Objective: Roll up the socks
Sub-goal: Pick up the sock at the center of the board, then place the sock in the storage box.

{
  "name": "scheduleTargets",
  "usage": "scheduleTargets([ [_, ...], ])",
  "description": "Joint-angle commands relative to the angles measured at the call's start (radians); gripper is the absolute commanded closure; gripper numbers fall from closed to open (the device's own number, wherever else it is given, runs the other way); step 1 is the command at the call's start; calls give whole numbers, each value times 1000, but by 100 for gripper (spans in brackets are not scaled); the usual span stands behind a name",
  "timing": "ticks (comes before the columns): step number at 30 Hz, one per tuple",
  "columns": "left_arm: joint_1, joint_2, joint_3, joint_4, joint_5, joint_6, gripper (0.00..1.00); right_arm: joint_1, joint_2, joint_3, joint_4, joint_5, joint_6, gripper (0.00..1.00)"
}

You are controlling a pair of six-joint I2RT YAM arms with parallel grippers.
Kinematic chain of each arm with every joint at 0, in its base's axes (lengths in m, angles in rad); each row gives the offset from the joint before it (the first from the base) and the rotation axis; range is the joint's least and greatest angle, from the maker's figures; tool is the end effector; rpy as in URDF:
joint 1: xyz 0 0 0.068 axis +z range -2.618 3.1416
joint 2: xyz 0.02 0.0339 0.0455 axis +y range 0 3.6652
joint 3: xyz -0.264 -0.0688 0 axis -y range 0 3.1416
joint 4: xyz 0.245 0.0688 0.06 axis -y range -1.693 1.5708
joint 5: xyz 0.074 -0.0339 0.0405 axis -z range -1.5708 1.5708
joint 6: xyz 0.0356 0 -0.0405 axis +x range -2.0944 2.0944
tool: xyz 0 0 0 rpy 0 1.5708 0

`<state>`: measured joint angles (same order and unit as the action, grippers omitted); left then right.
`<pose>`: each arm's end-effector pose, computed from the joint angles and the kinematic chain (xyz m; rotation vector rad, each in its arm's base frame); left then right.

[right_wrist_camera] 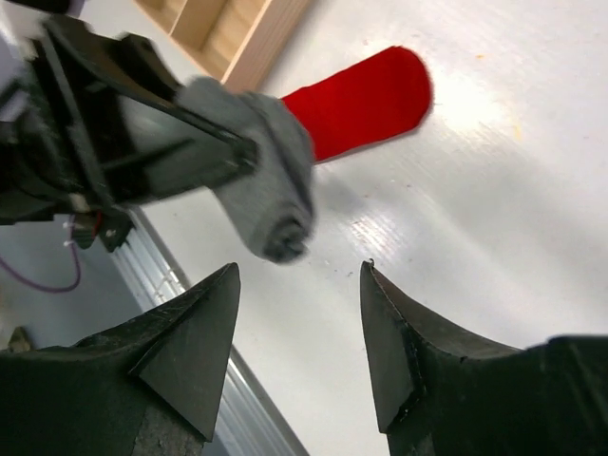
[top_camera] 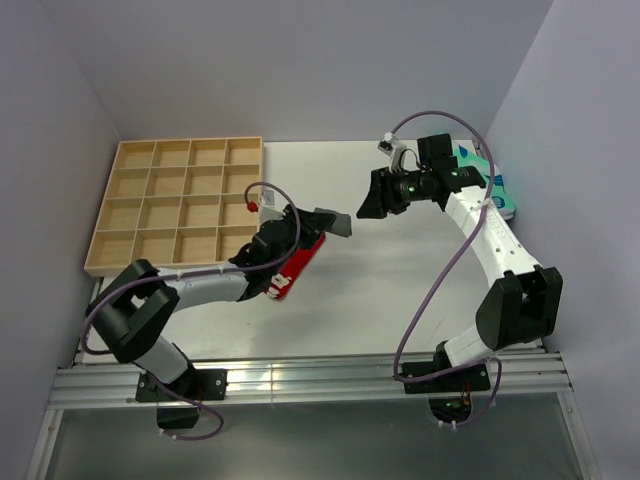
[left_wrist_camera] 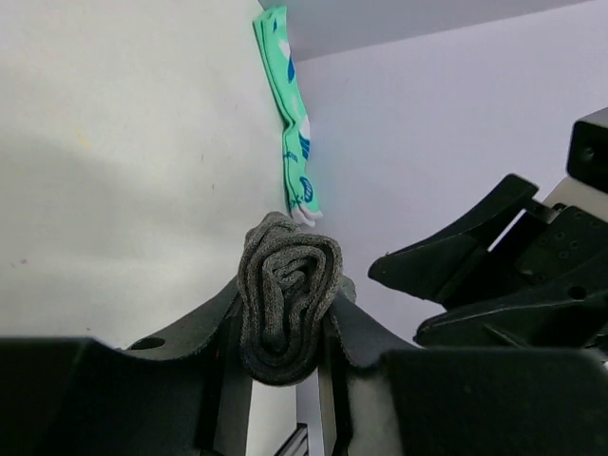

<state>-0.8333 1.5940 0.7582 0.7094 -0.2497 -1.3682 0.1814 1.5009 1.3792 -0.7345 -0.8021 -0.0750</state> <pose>0.2369 -0.2476 0.2222 -0.7050 1.7777 -1.3849 0.3069 0.0823 0.3321 -0.6515 2.2221 1.0138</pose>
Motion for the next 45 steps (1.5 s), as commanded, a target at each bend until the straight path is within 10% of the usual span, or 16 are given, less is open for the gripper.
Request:
scheduleTargets([
  [1, 45, -116, -14, -42, 13, 57, 100, -22, -36, -12, 43, 55, -8, 39],
  [18, 623, -203, 33, -298, 317, 228, 100, -109, -68, -69, 40, 83, -157, 39],
  [45, 793, -282, -111, -392, 308, 190, 100, -122, -53, -134, 52, 61, -197, 41],
])
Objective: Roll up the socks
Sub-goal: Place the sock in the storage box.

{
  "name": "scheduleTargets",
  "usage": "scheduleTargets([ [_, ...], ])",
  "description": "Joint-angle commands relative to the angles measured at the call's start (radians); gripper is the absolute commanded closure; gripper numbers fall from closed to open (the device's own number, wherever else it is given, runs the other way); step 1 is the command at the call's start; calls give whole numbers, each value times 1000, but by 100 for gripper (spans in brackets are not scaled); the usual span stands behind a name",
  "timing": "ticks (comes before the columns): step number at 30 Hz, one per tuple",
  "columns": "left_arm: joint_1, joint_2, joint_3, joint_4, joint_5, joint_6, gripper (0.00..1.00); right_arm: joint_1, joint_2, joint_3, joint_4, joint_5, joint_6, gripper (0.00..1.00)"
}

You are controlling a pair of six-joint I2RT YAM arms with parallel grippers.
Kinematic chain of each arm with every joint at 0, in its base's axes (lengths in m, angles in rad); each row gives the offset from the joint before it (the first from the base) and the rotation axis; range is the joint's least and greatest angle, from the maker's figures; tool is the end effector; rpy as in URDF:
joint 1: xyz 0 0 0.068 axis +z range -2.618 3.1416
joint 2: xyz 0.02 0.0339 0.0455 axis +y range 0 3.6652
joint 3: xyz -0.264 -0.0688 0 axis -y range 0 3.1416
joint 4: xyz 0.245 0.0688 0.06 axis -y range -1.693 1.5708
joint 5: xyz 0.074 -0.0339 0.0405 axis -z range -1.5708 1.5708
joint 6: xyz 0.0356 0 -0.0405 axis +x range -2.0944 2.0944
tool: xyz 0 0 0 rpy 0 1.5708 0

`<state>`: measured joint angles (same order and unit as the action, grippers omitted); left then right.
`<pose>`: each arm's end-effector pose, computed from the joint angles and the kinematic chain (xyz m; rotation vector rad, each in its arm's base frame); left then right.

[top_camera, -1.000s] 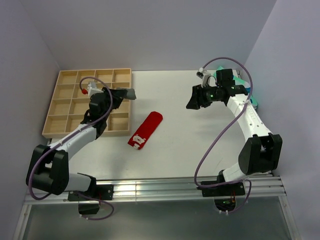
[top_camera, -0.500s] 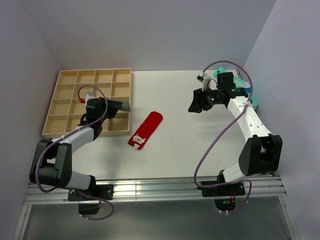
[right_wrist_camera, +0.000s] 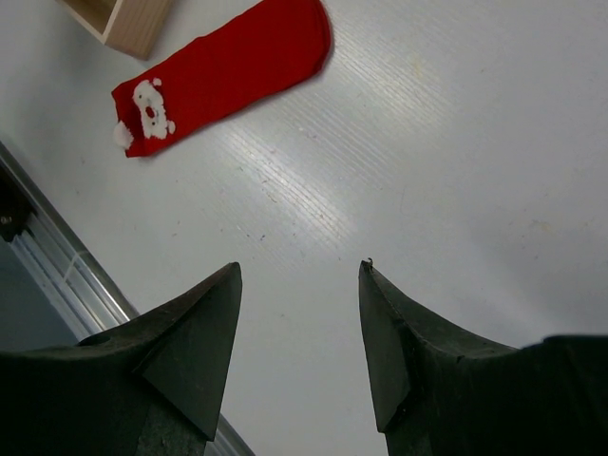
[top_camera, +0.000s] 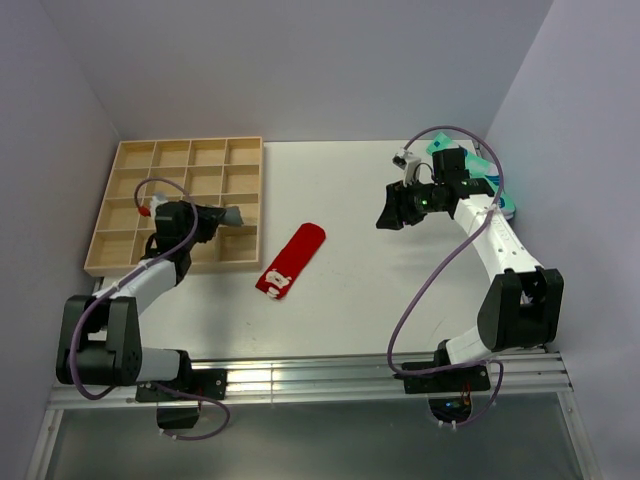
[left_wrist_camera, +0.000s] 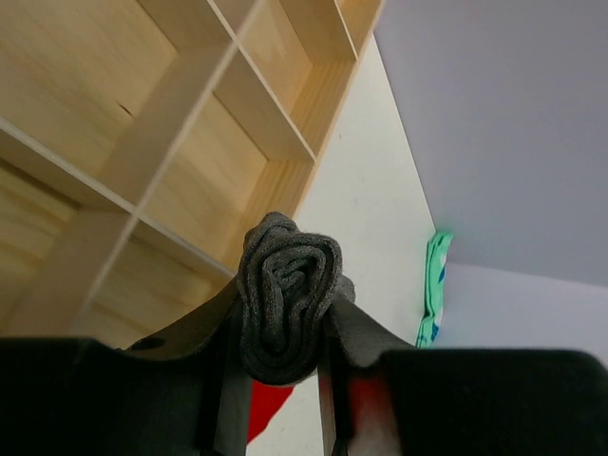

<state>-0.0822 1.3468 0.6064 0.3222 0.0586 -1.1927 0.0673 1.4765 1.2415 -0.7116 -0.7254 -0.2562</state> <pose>0.2817 -0.0253 0.2054 -1.0719 1.8037 -0.8608 0.3039 0.0442 0.2960 -0.6600 2.2646 0.8133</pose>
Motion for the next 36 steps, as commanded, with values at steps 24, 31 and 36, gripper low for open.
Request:
scheduleTargets([
  [24, 492, 316, 282, 123, -97, 68, 100, -7, 19, 81, 1, -49, -103, 40],
  [31, 527, 397, 378, 91, -138, 134, 100, -4, 31, 84, -6, -54, -141, 40],
  [36, 529, 423, 441, 46, -180, 194, 100, -4, 44, 75, 0, -63, -149, 40],
])
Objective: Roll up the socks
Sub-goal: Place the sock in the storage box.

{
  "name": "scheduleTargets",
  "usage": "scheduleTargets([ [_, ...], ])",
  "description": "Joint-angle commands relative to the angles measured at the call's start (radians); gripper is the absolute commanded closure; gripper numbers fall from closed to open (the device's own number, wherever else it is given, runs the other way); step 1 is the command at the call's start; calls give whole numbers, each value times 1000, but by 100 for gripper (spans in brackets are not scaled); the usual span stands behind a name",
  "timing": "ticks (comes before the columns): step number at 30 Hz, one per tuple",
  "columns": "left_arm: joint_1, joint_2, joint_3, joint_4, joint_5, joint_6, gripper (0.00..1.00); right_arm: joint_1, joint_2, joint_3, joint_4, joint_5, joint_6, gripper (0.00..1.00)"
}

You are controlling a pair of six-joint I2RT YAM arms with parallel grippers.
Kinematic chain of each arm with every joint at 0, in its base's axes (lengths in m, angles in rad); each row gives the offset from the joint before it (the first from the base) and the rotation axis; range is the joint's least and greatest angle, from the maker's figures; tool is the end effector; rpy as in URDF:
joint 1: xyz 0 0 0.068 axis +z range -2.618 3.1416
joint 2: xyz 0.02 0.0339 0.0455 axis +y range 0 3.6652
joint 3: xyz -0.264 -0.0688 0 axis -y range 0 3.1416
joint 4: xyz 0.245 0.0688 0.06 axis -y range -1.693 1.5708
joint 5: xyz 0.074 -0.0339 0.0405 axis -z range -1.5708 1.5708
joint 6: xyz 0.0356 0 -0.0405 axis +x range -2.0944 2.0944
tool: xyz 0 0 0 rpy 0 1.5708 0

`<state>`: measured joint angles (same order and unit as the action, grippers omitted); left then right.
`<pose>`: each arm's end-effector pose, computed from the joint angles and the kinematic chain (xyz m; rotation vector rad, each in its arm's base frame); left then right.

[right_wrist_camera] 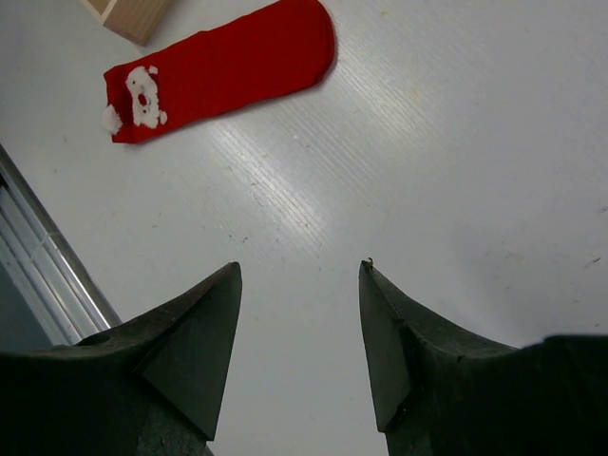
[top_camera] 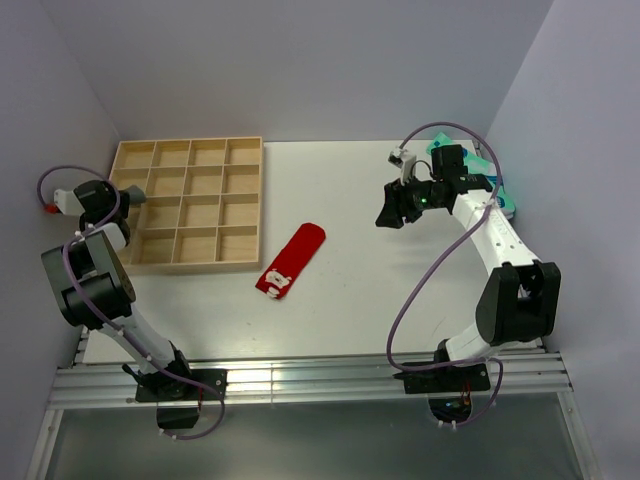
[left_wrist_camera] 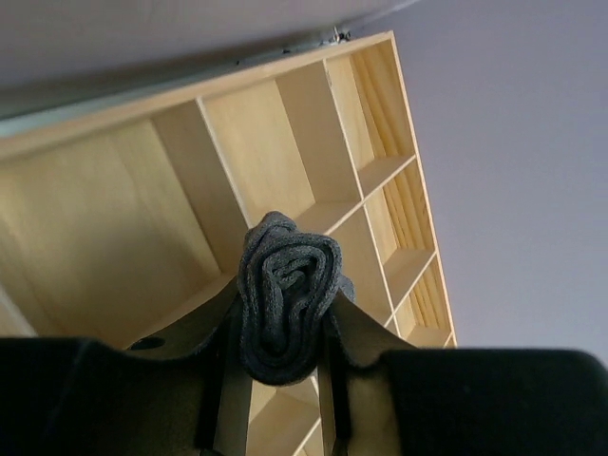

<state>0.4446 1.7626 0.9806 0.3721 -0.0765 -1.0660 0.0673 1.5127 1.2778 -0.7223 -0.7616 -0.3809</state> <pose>0.3481 0.1688 0.1989 -1.4030 1.4171 -0.3271 0.3120 0.0457 0.2968 -0.7998 2.1892 0.7999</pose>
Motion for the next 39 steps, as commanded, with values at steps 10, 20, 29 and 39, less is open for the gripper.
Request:
scheduleTargets([
  [10, 3, -22, 53, -55, -127, 152, 100, -3, 27, 46, 3, -38, -30, 40],
  [20, 3, 43, 115, -148, -181, 218, 100, 0, 41, 32, 11, -33, -36, 40],
  [29, 3, 167, 271, -341, -146, 268, 100, 2, 52, 23, 12, -28, -47, 40],
  [39, 0, 251, 286, -416, -109, 236, 100, 3, 49, 11, 12, -22, -55, 41],
])
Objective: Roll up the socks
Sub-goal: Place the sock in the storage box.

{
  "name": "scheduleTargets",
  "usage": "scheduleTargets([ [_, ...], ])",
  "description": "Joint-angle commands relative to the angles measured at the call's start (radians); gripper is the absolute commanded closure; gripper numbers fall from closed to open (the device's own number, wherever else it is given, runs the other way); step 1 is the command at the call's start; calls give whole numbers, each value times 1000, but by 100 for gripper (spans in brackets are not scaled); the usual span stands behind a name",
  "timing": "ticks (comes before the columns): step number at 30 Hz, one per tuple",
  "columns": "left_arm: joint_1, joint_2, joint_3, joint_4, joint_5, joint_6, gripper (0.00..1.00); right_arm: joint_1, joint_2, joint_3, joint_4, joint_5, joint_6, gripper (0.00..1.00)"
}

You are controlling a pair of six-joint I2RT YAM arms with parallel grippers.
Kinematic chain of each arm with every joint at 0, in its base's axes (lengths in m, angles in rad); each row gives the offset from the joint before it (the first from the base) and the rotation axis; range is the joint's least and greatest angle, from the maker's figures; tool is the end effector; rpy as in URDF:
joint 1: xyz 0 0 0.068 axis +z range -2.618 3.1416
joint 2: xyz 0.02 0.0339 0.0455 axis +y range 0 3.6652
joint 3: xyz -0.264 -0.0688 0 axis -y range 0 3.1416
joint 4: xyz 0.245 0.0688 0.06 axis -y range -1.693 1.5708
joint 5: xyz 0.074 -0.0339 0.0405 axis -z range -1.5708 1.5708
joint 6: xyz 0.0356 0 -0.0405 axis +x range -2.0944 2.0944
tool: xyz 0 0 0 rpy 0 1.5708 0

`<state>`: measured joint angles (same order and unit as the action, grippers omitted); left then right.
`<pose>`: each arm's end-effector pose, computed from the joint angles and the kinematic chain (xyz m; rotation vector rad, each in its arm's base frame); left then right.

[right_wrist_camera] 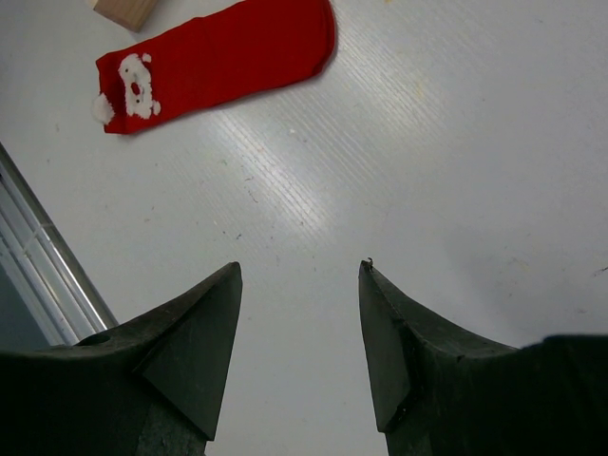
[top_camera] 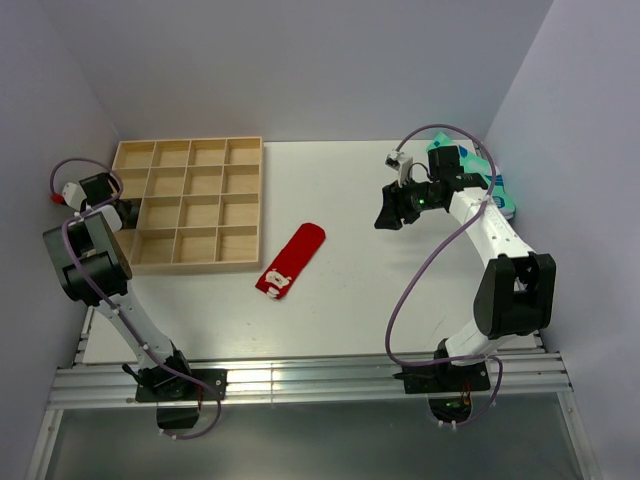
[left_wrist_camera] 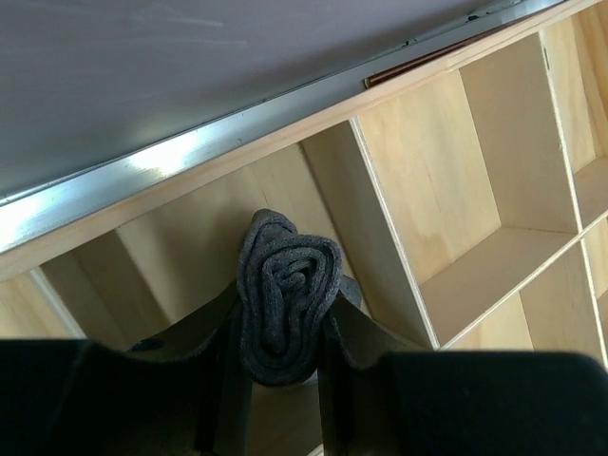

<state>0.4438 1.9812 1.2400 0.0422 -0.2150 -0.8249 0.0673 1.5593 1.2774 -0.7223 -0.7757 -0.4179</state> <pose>0.3849 0.1914 0.1644 -1.4233 1.7438 0.0399 0.3199 0.0465 0.2831 -0.8317 2.2030 0.8219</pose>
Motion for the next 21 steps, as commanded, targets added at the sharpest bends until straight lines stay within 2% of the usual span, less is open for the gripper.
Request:
scheduleTargets([
  [1, 1, 37, 32, -99, 23, -6, 100, 3, -1, 10, 12, -8, -19, 41],
  [4, 1, 36, 30, -113, 2, -20, 94, 3, -1, 0, 17, -10, -21, 41],
  [7, -1, 31, 30, -137, -15, -29, 81, 3, 4, -4, 18, -10, -25, 41],
  [11, -1, 13, 12, -124, -6, -29, 57, 3, 5, -7, 20, -11, -27, 41],
  [14, -1, -7, -5, -111, -1, -36, 47, 3, 10, -9, 20, -11, -32, 41],
  [21, -1, -45, 9, -140, -3, -48, 44, 3, 21, -9, 21, -14, -33, 42],
])
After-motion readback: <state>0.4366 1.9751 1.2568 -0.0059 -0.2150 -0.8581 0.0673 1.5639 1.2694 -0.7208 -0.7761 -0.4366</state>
